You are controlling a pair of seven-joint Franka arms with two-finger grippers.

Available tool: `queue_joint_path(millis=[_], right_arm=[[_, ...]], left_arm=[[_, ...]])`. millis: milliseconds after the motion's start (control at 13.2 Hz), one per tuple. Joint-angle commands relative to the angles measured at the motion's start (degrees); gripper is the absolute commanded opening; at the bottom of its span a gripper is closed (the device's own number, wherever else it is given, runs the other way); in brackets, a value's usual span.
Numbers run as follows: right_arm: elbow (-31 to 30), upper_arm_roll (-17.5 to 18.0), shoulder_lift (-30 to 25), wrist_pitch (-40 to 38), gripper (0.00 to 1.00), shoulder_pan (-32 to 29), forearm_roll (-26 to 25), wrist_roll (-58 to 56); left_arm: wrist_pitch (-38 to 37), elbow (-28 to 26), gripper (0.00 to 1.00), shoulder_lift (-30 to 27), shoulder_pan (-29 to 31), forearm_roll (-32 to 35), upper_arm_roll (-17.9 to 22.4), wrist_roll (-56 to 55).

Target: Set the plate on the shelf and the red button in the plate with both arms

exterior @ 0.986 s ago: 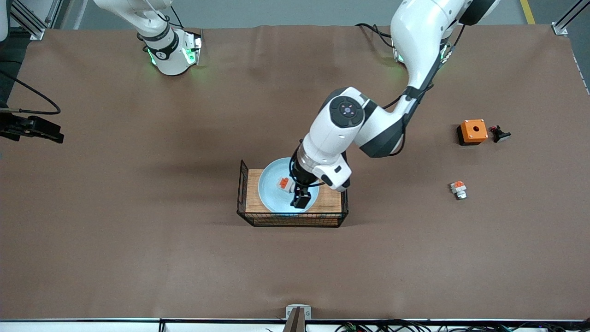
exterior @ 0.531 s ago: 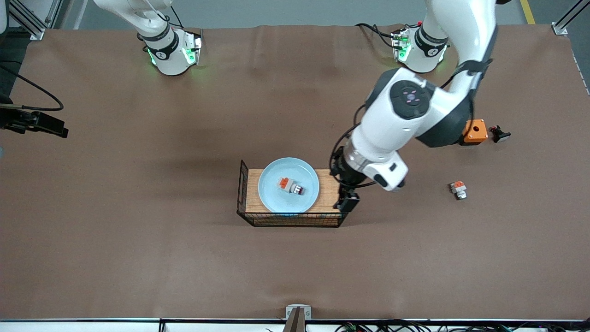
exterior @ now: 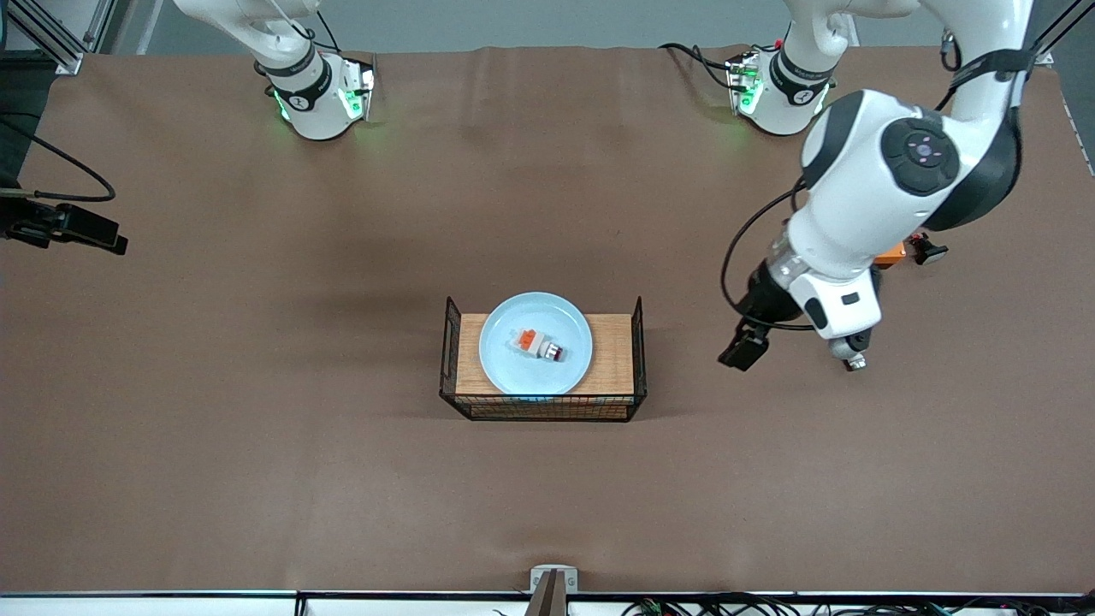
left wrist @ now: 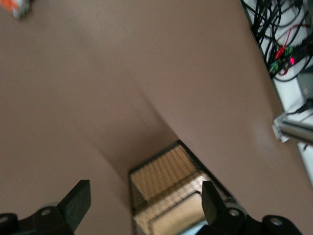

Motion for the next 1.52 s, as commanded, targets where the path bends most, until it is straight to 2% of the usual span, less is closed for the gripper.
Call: queue_joint_path(millis=[0,152,379,683,910,1138,1441], right_arm=[[-2.1,0.6,-2.5,0.6,1.00,-2.2,1.0,-2.7],[-5.6,0.6,-5.4,2.0,1.00,-2.2,1.0,-2.7],[-12.3,0.6,-10.6,6.1,1.00,-2.1,1.0,-2.7],[-14.8,0.6,-13.7,7.1,1.00,-2.1,0.9,-2.8],[-18.3,0.6,-17.4,8.5,1.00,-2.2,0.9,-2.8],[-18.4,0.4,-17.9,8.4,1.00,-2.3,0.9,-5.3],[-18.5,-0.2,-17.9,8.4,1.00,-3.2,1.0,-8.5]], left_arm=[[0.4,-7.4,1.00,-5.5,4.3,-0.8,-0.6,24.5],[-0.8,-9.7,1.00,-7.2,7.7,-0.8,-0.6,39.0],[-6.3,-9.5,1.00,-8.0,12.9,-0.6,-0.6,47.0],[-9.3,-9.3,1.00,-11.2,21.0,-0.2,-0.1,65.0],[-11.7,-9.4,1.00,-15.5,23.7,0.1,0.1,69.6],[-13.0,-9.4,1.00,-18.5,23.9,0.9,0.1,69.7],[-13.0,-6.6,1.00,-18.2,23.8,1.0,-0.3,69.6]])
